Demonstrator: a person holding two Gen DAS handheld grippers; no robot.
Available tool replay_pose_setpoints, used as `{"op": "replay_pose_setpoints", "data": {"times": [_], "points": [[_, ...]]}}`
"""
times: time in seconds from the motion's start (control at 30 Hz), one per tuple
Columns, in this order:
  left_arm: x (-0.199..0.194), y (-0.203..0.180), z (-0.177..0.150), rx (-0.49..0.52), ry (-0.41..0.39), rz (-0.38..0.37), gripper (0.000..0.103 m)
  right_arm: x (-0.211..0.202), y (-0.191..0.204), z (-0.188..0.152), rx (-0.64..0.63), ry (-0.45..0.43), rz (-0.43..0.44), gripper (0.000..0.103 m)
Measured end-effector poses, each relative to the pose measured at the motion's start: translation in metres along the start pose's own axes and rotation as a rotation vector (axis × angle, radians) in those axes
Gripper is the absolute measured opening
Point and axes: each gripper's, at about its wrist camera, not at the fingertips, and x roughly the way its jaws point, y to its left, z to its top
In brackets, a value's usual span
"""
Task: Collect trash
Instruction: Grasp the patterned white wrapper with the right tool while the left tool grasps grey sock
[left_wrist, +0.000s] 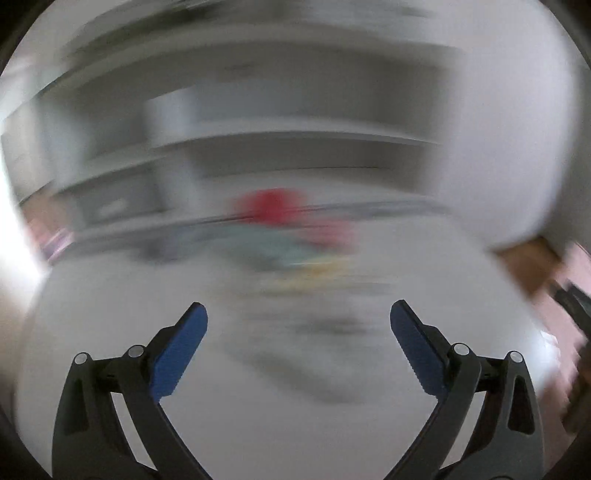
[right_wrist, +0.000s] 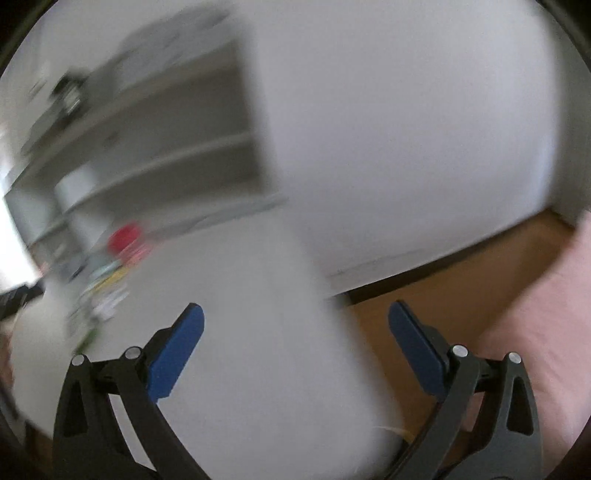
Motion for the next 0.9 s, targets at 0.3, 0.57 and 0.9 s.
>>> {"op": "replay_pose_setpoints", "data": {"times": [0.3, 0.57, 0.9], "points": [[0.089, 0.116, 0.02, -0.131, 0.141, 0.093, 0.096, 0.089, 0.164, 0.006, -0.144, 0.207, 0.237, 0.097], [0.145, 0.117, 0.035, -0.067, 0.204, 0.04, 0.096, 0.133, 0.215, 0.002, -0.229, 0.306, 0.206, 0.063], [0.169, 0.123, 0.049, -0.051, 0.186, -0.041, 0.032, 0.133, 0.2, 0.004, -0.212, 0.273, 0.18, 0.026]]}}
